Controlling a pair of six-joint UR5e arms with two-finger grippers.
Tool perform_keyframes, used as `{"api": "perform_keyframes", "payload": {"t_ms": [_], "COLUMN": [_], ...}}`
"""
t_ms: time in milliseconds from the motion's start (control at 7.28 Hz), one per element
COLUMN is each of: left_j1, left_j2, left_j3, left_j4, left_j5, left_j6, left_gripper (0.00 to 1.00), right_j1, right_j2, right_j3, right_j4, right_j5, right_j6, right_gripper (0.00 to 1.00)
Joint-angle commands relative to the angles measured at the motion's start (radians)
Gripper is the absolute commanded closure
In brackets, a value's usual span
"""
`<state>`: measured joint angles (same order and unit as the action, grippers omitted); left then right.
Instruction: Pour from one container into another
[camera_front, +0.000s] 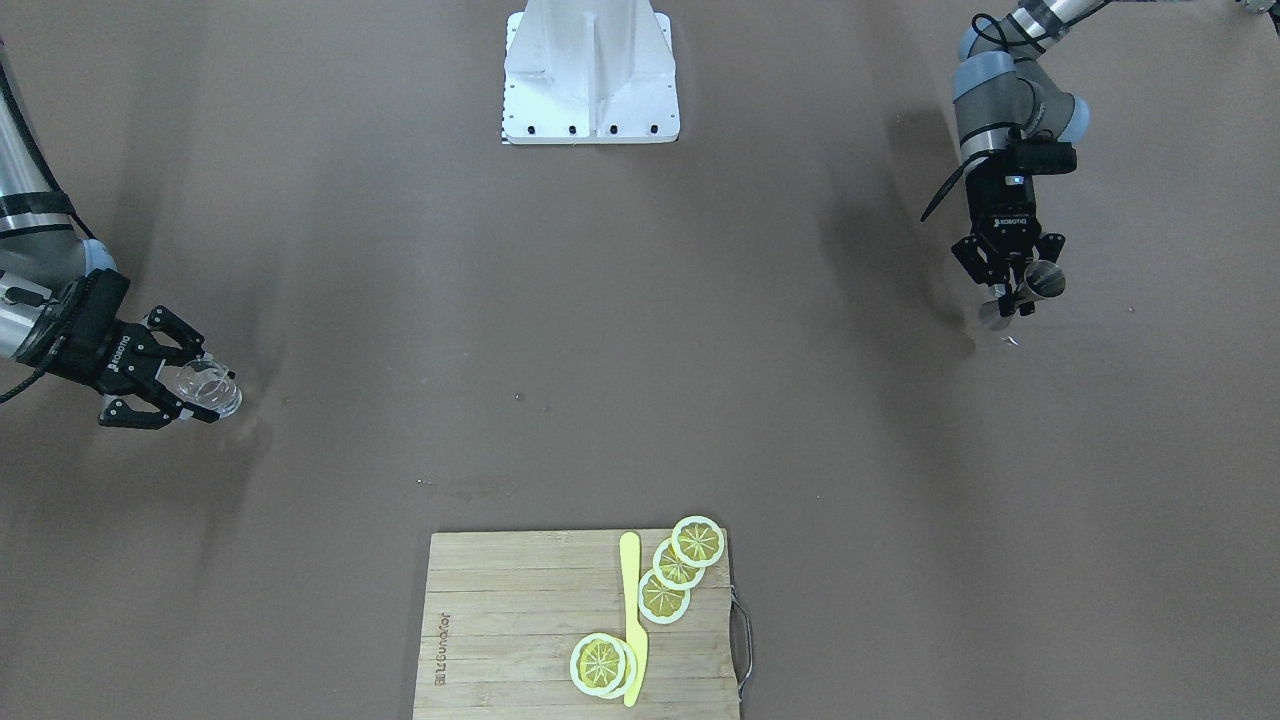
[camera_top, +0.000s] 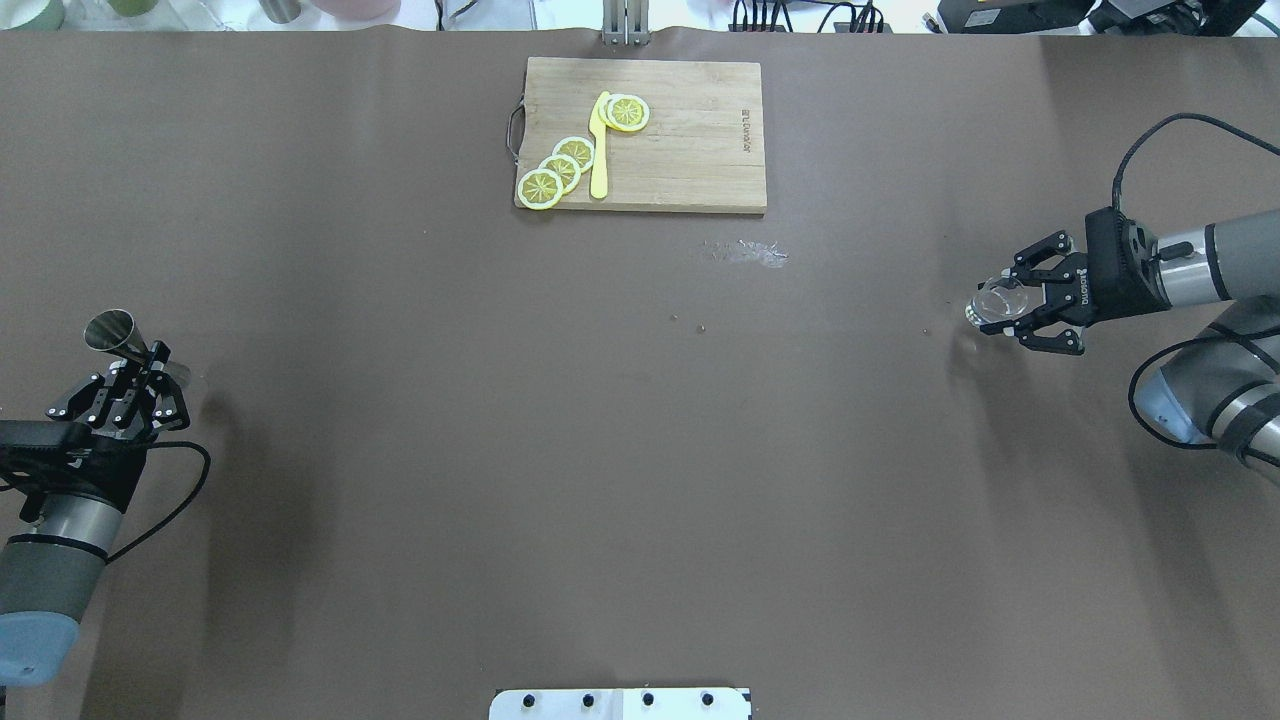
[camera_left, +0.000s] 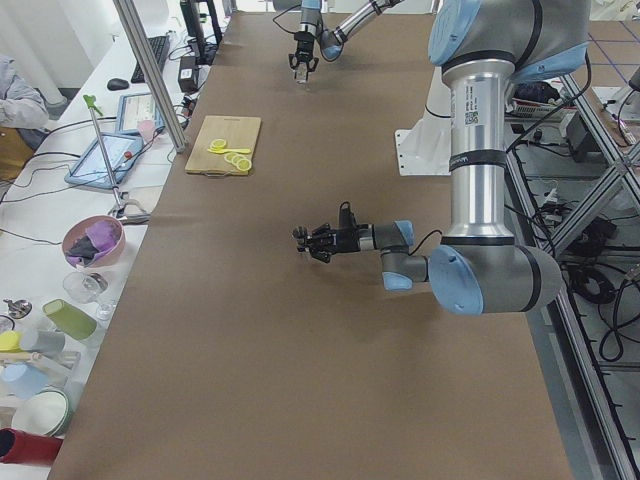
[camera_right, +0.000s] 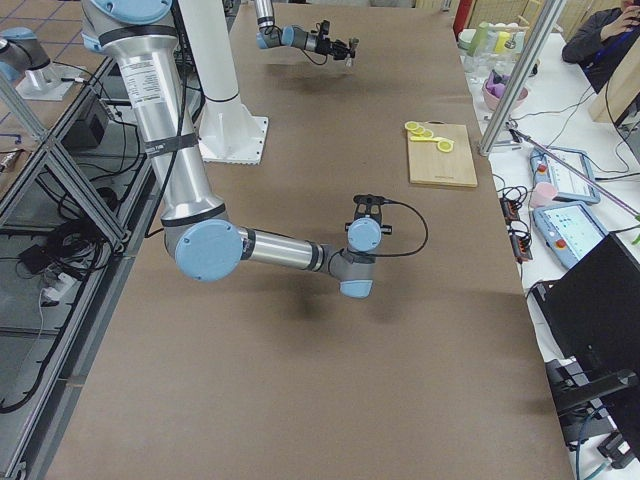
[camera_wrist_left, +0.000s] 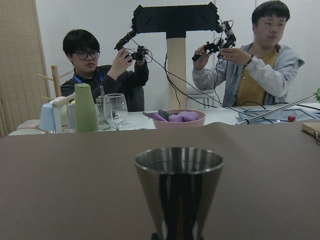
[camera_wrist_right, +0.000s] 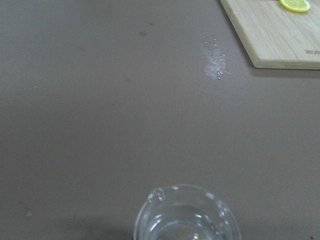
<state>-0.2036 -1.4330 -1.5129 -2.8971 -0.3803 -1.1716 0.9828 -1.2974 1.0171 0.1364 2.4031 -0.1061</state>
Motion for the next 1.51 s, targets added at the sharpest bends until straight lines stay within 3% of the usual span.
{"api": "perform_keyframes", "payload": {"t_ms": [0, 275, 412, 824, 1236, 1373], "left_j1": [0.056, 0.099, 0.101, 0.113, 0.128, 0.128], "left_j2": [-0.001, 0.002, 0.002, 0.003, 0.009, 0.009], "left_j3": [0.002, -0.001, -0.001, -0.001, -0.003, -0.003], "left_j4": [0.018, 0.132, 0.244, 0.269, 0.366, 0.366], "left_j5": [0.082, 0.171, 0.202, 0.224, 0.222, 0.222], "left_j6": [-0.002, -0.081, -0.256, -0.400, -0.404, -0.404], "left_gripper": [1.00, 1.00, 1.00, 1.00, 1.00, 1.00], "right_j1": [-0.009, -0.012, -0.012, -0.035, -0.053, -0.055], "right_j2": [0.001, 0.006, 0.006, 0.006, 0.006, 0.006], "right_j3": [-0.028, -0.028, -0.028, -0.035, -0.038, -0.038], "right_j4": [0.017, 0.025, 0.026, 0.046, 0.048, 0.048], "right_j5": [-0.001, -0.009, -0.010, -0.036, -0.055, -0.056], "right_j6": [0.011, 0.048, 0.051, 0.100, 0.100, 0.101], "right_gripper": [1.00, 1.00, 1.00, 1.00, 1.00, 0.74]}}
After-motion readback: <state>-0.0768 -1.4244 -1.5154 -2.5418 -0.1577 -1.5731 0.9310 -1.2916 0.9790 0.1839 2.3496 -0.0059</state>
